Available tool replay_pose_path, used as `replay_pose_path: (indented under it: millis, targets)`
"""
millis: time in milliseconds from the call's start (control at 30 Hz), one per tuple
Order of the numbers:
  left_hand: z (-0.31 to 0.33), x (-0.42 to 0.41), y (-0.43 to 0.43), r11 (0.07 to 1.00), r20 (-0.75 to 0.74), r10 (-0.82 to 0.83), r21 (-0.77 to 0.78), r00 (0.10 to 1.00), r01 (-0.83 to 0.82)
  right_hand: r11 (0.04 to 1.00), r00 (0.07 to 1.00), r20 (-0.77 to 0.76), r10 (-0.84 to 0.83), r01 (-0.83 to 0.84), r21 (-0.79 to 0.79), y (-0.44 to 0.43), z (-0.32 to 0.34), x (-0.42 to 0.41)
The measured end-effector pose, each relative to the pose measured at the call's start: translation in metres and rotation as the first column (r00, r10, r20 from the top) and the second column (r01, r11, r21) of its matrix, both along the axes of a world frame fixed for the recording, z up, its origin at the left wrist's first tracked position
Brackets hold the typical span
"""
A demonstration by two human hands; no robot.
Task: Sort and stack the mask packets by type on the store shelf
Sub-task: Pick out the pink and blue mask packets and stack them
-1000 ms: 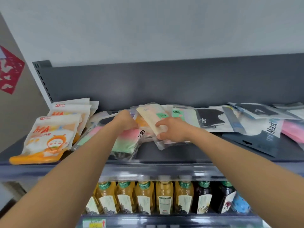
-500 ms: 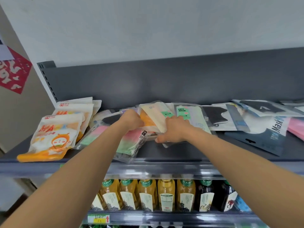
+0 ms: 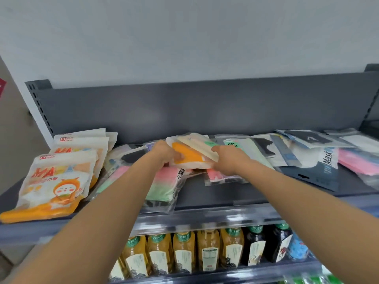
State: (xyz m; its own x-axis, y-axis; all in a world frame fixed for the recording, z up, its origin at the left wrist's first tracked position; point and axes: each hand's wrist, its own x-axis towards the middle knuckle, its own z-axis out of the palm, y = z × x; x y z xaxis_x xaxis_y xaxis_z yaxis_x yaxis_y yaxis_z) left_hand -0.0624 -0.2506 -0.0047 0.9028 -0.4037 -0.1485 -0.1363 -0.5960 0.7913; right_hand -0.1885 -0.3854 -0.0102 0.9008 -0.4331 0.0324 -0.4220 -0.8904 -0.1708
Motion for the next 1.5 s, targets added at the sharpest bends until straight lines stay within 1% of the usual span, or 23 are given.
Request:
replay_pose_path:
  millis: [67, 167, 200, 267, 367, 467, 533, 567, 633, 733, 800, 867, 900, 1000, 1033, 1067, 1167, 1233, 1267, 1333, 1400, 1433, 1500]
  targets:
    - [-0.001, 0.004, -0.002, 0.998, -0.072, 0.032, -0.058, 0.997, -0.036, 0.999, 0.999, -0.011, -0.034, 0.034, -0.029, 0.000, 0.000, 0.000]
    - [0.000, 0.007, -0.002, 0.977, -0.166, 0.059, -0.191, 0.984, -0.091, 0.994, 0.996, 0.007, -0.088, 0.088, -0.062, -0.001, -0.005, 0.002]
    - [0.001, 0.009, -0.002, 0.966, -0.172, 0.065, -0.235, 0.983, -0.105, 0.992, 0.994, 0.008, -0.109, 0.110, -0.068, -0.002, -0.006, 0.003]
    - [0.006, 0.012, 0.000, 0.955, -0.117, 0.066, -0.282, 0.991, -0.097, 0.988, 0.989, 0.012, -0.144, 0.145, -0.061, -0.002, -0.007, 0.005]
    - [0.017, 0.018, 0.008, 0.907, -0.029, 0.165, -0.387, 0.986, -0.163, 0.990, 0.990, 0.041, -0.137, 0.137, -0.010, 0.003, -0.003, 0.006]
    - [0.027, 0.018, 0.019, 0.842, 0.069, 0.310, -0.483, 0.948, -0.240, 0.995, 0.986, 0.151, -0.076, 0.064, 0.081, 0.016, 0.009, 0.009]
    - [0.035, 0.013, 0.026, 0.831, 0.185, 0.343, -0.516, 0.921, -0.207, 0.974, 0.960, 0.274, -0.052, -0.013, 0.228, 0.029, 0.020, 0.013]
    - [0.039, 0.009, 0.030, 0.834, 0.247, 0.342, -0.524, 0.907, -0.172, 0.942, 0.934, 0.351, -0.064, -0.060, 0.331, 0.036, 0.026, 0.016]
    - [0.045, 0.001, 0.034, 0.841, 0.344, 0.301, -0.535, 0.890, -0.078, 0.827, 0.876, 0.460, -0.145, -0.147, 0.542, 0.047, 0.038, 0.023]
    - [0.049, -0.010, 0.039, 0.795, 0.348, 0.238, -0.606, 0.907, 0.024, 0.653, 0.857, 0.455, -0.242, -0.203, 0.730, 0.052, 0.049, 0.033]
    - [0.051, -0.017, 0.041, 0.769, 0.349, 0.207, -0.636, 0.914, 0.068, 0.597, 0.862, 0.419, -0.287, -0.181, 0.781, 0.046, 0.051, 0.034]
    - [0.050, -0.024, 0.039, 0.769, 0.380, 0.164, -0.627, 0.910, 0.123, 0.531, 0.865, 0.398, -0.306, -0.193, 0.825, 0.040, 0.051, 0.029]
    - [0.049, -0.029, 0.035, 0.778, 0.405, 0.134, -0.608, 0.904, 0.157, 0.481, 0.868, 0.395, -0.301, -0.219, 0.849, 0.038, 0.051, 0.026]
    - [0.042, -0.050, 0.013, 0.788, 0.465, 0.010, -0.549, 0.885, 0.279, 0.265, 0.880, 0.394, -0.266, -0.326, 0.907, 0.032, 0.053, 0.013]
    - [0.039, -0.058, 0.003, 0.778, 0.478, -0.055, -0.529, 0.876, 0.338, 0.223, 0.875, 0.406, -0.265, -0.354, 0.908, 0.029, 0.054, 0.007]
    - [0.036, -0.068, -0.008, 0.764, 0.495, -0.140, -0.497, 0.858, 0.412, 0.206, 0.854, 0.422, -0.304, -0.374, 0.905, 0.023, 0.054, 0.002]
    - [0.031, -0.093, -0.039, 0.703, 0.504, -0.409, -0.358, 0.761, 0.614, 0.219, 0.712, 0.422, -0.561, -0.365, 0.905, -0.011, 0.049, -0.019]
    - [0.032, -0.104, -0.058, 0.696, 0.490, -0.478, -0.294, 0.729, 0.655, 0.248, 0.627, 0.382, -0.680, -0.294, 0.923, -0.039, 0.045, -0.038]
    - [0.032, -0.108, -0.068, 0.714, 0.497, -0.457, -0.290, 0.738, 0.637, 0.259, 0.598, 0.367, -0.713, -0.261, 0.930, -0.052, 0.043, -0.050]
    - [0.033, -0.112, -0.089, 0.785, 0.510, -0.345, -0.304, 0.788, 0.540, 0.289, 0.553, 0.355, -0.753, -0.207, 0.935, -0.077, 0.041, -0.075]
    - [0.033, -0.119, -0.113, 0.860, 0.476, -0.247, -0.294, 0.844, 0.417, 0.322, 0.543, 0.359, -0.759, -0.167, 0.932, -0.098, 0.041, -0.103]
    - [0.034, -0.126, -0.125, 0.883, 0.414, -0.245, -0.277, 0.876, 0.378, 0.342, 0.548, 0.368, -0.751, -0.154, 0.927, -0.108, 0.042, -0.117]
    - [0.035, -0.140, -0.150, 0.883, 0.210, -0.304, -0.303, 0.929, 0.358, 0.378, 0.560, 0.384, -0.734, -0.133, 0.916, -0.126, 0.042, -0.147]
